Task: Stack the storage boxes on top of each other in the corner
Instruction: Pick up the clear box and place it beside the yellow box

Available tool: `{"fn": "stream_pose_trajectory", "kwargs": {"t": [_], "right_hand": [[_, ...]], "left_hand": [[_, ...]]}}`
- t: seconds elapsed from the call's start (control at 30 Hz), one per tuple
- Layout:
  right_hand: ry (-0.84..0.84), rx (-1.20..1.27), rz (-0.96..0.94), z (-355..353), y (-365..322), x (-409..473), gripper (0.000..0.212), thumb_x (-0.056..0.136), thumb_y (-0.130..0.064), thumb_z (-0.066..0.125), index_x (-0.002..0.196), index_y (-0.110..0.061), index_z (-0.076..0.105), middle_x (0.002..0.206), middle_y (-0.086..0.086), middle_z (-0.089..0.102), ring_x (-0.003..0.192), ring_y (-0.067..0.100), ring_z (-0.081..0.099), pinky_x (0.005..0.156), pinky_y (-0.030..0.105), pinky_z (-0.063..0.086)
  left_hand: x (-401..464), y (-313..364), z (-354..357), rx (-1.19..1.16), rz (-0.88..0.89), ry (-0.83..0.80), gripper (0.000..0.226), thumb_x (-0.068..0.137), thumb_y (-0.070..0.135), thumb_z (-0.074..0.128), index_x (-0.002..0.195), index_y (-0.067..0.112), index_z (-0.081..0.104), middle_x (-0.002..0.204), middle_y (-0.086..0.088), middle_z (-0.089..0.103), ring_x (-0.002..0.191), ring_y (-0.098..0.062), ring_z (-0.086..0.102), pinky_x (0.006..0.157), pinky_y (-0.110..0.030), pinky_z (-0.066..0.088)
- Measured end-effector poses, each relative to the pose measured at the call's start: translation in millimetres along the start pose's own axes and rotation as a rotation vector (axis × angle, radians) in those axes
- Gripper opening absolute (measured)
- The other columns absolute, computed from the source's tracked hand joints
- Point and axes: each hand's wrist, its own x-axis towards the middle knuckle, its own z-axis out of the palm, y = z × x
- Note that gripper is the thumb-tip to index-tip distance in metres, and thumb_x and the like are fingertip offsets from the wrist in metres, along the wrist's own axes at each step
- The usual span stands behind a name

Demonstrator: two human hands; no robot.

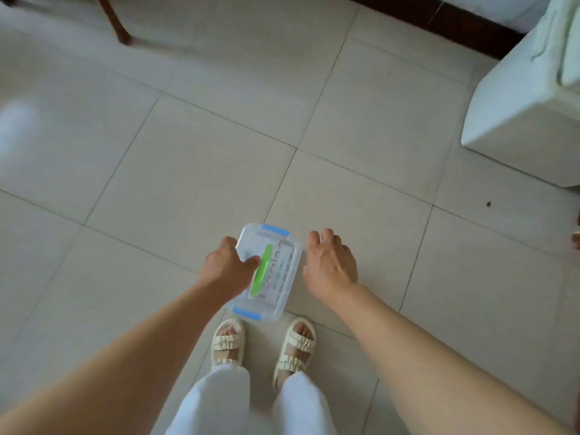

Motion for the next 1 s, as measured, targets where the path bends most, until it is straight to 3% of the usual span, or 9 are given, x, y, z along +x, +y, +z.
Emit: {"fn": "stream_pose_trajectory", "kwargs": {"t": [0.4, 0.67, 0.8, 0.87, 1.0], "right_hand": [[-0.143, 0.096, 0.2, 171, -29, 41, 0.04, 0.079, -0.006, 0.053, 0.117, -0.009, 0.04, 0.115, 0.01, 0.047, 0.101, 0.027, 0.05, 0.077, 0.031, 0.038], [-0.147, 0.116, 0.412, 265, -31, 96, 0.052, 0.081, -0.005, 0.053, 0.128, -0.005, 0.033, 0.122, 0.013, 0.048, 0.11, 0.028, 0.049, 0.087, 0.034, 0.041], [-0.141, 0.237, 0.523, 296, -22, 119, 0.072, 0.085, -0.008, 0.052, 0.144, -0.004, 0.012, 0.13, 0.016, 0.043, 0.115, 0.031, 0.047, 0.089, 0.036, 0.042], [-0.131, 0.323, 0.544, 311, -20, 125, 0.08, 0.088, -0.012, 0.052, 0.148, -0.008, -0.002, 0.131, 0.017, 0.041, 0.113, 0.031, 0.048, 0.082, 0.037, 0.042], [-0.119, 0.501, 0.543, 328, -20, 128, 0.096, 0.088, -0.011, 0.053, 0.144, -0.015, -0.024, 0.124, 0.017, 0.039, 0.084, 0.027, 0.049, 0.066, 0.032, 0.037]], "left_hand": [[120, -90, 80, 0.15, 0.071, -0.162, 0.061, 0.09, 0.038, 0.055, 0.142, 0.015, 0.032, 0.137, -0.012, 0.05, 0.123, -0.03, 0.049, 0.094, -0.033, 0.04], [201, -153, 125, 0.309, 0.122, -0.252, 0.068, 0.092, 0.034, 0.052, 0.149, 0.018, 0.018, 0.146, -0.013, 0.038, 0.132, -0.031, 0.04, 0.104, -0.037, 0.034], [232, -160, 146, 0.275, 0.137, -0.239, 0.072, 0.093, 0.027, 0.051, 0.15, 0.015, 0.009, 0.149, -0.013, 0.036, 0.134, -0.032, 0.039, 0.106, -0.038, 0.033], [245, -159, 157, 0.26, 0.142, -0.221, 0.067, 0.094, 0.025, 0.049, 0.149, 0.014, 0.012, 0.146, -0.013, 0.041, 0.129, -0.034, 0.043, 0.103, -0.038, 0.036], [260, -156, 172, 0.19, 0.11, -0.178, 0.053, 0.093, 0.02, 0.048, 0.141, 0.013, 0.027, 0.128, -0.016, 0.055, 0.109, -0.034, 0.052, 0.089, -0.039, 0.042]]}}
